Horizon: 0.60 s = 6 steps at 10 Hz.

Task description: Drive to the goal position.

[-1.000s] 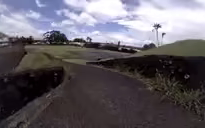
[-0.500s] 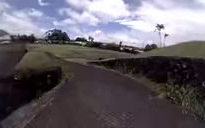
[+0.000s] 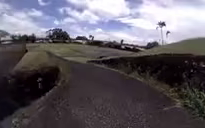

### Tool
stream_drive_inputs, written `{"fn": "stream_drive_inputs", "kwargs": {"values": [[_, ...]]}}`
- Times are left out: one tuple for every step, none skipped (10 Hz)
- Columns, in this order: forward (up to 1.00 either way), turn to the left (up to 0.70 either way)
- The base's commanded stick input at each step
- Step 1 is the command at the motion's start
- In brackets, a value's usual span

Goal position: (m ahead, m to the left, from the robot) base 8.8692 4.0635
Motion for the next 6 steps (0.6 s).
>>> {"fn": "stream_drive_inputs", "kwargs": {"values": [[0.7, 0.0], [0.7, 0.0], [0.7, 0.0], [0.7, 0.0], [0.7, 0.01], [0.7, 0.05]]}}
